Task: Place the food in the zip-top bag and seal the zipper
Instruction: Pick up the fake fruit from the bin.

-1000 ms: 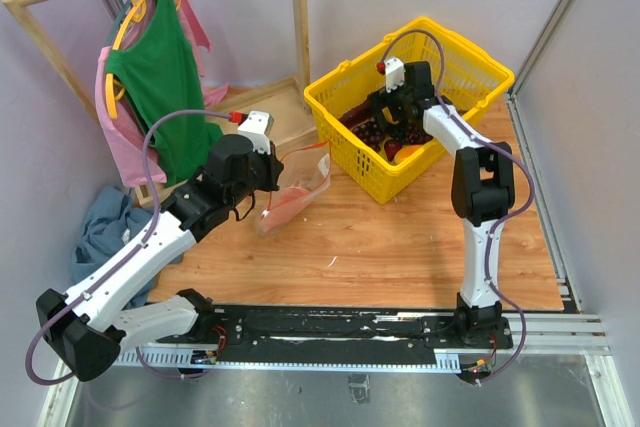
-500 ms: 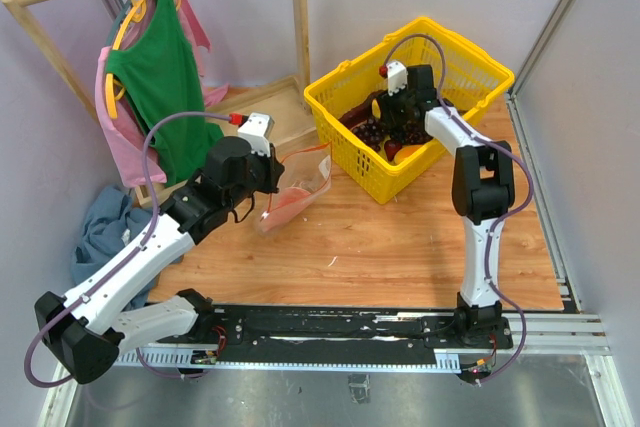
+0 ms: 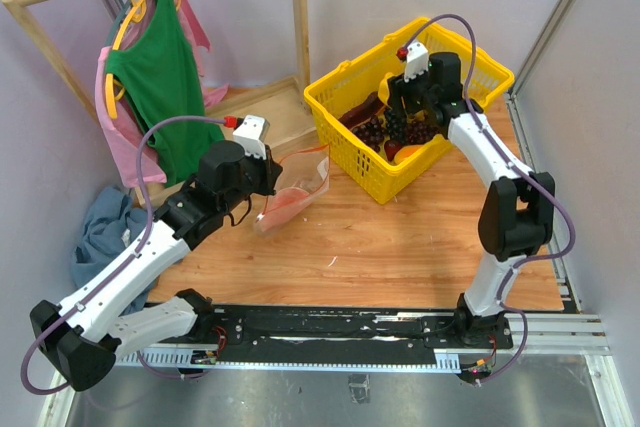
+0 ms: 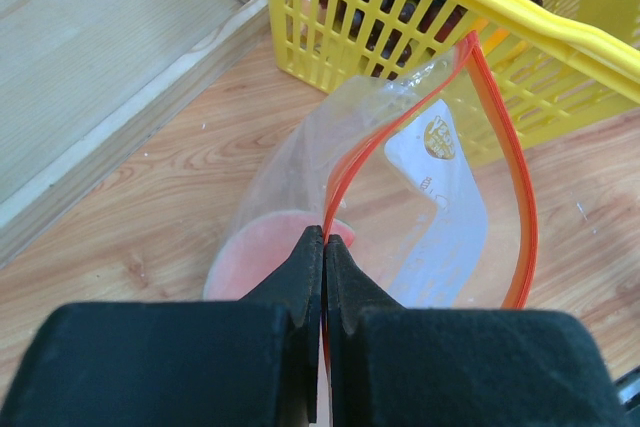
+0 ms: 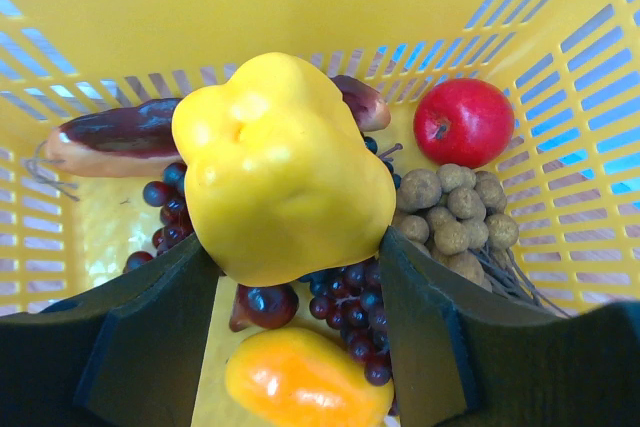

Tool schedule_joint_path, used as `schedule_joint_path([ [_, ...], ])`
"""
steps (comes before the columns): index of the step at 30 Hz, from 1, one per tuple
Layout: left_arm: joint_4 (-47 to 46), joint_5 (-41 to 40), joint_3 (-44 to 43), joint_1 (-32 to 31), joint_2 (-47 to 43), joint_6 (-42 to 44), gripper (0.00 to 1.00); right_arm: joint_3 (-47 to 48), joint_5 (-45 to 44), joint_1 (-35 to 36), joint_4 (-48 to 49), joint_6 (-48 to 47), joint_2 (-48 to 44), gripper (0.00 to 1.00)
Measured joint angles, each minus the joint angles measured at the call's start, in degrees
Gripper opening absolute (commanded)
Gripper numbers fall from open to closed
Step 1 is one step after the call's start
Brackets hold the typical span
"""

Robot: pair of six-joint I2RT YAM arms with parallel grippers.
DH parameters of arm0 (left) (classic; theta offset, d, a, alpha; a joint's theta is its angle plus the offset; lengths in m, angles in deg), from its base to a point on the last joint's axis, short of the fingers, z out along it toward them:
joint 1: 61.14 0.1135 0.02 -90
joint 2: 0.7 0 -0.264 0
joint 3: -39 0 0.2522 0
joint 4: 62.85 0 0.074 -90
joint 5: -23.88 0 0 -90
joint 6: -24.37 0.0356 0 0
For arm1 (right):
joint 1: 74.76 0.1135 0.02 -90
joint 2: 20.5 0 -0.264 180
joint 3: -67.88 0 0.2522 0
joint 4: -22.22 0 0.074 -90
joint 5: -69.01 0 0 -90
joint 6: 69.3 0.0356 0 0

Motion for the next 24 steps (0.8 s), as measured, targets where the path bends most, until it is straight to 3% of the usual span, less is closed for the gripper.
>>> schedule_joint_path([
  [7, -0.4, 0.7, 0.7, 0.0, -0.3, 0.3, 0.0, -9.5, 2.9, 0.3, 0.7, 3.6, -11.3, 0.26],
  [15, -0.9, 2.0, 0.7, 0.5, -0.3, 0.3, 0.0, -14.2, 5.5, 2.5, 1.7, 5.5, -23.3, 0.23],
  [24, -1.1, 2.3, 0.8, 0.8, -0.8, 0.3, 0.0, -18.6, 7.4, 13.8, 5.6, 8.3, -34.0, 0.23],
])
